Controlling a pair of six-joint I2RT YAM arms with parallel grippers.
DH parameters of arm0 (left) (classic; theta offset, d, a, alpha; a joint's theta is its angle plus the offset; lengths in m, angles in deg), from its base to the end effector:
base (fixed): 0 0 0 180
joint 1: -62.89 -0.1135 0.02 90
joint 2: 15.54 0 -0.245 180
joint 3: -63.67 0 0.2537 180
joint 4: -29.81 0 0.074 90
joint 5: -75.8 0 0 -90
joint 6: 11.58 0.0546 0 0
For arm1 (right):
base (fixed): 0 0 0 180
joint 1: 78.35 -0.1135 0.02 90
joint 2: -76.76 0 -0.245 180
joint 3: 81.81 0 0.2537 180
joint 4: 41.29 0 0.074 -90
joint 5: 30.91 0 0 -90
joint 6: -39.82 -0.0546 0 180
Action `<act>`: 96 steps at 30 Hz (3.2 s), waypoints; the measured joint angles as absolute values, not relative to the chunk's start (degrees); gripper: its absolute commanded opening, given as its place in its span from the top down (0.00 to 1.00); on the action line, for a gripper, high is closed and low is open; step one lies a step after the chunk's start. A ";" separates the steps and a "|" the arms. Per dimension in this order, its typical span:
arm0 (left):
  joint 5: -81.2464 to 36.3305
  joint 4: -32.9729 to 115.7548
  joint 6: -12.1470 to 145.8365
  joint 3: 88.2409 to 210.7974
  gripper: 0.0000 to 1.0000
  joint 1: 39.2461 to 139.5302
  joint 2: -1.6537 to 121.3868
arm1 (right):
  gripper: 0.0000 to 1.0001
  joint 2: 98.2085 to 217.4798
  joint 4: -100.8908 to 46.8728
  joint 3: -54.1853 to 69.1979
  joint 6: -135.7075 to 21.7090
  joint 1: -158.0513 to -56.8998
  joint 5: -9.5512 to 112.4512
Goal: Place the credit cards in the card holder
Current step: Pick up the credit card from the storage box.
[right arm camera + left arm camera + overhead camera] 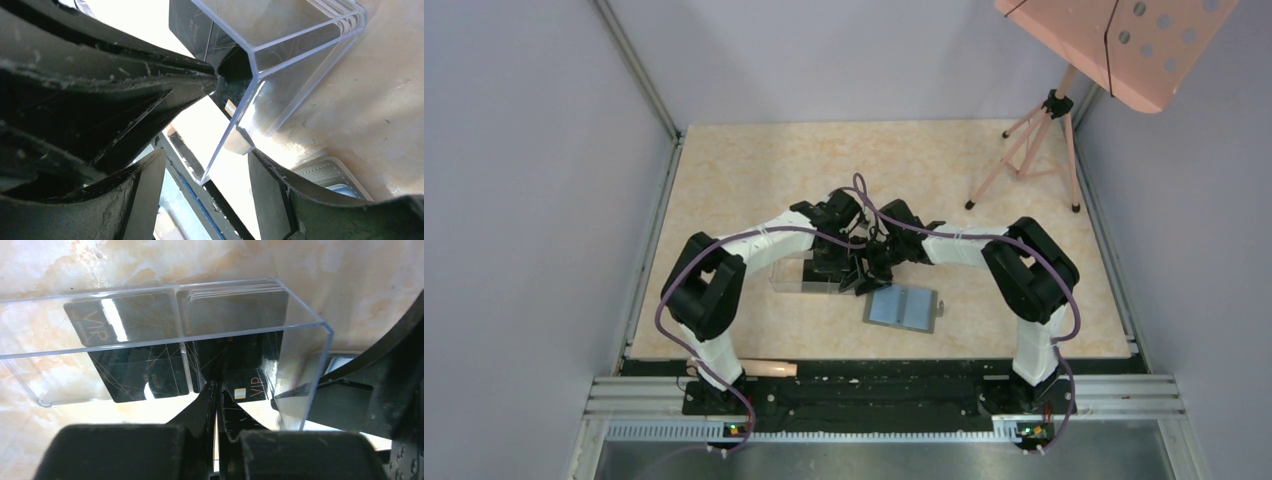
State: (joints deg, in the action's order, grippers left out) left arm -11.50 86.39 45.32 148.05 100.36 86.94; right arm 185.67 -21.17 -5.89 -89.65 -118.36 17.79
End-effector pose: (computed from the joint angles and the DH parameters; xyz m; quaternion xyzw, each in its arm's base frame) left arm 0.2778 -0.2097 0.1499 0.0346 0.9902 -0.0579 0.1223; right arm 0.2688 0.2727 0.1151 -0.1158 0.8871 0.4465 0.0138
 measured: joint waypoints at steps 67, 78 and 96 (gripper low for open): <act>-19.06 83.46 44.43 144.90 0.89 96.25 81.84 | 0.39 185.67 -20.73 -5.89 -89.23 -118.36 17.84; -15.28 87.92 46.94 149.01 0.83 98.09 87.26 | 0.39 185.67 -20.73 -5.89 -89.23 -118.36 17.84; -12.83 89.47 47.20 150.95 0.87 99.75 88.18 | 0.39 185.67 -20.64 -5.89 -89.19 -118.36 17.84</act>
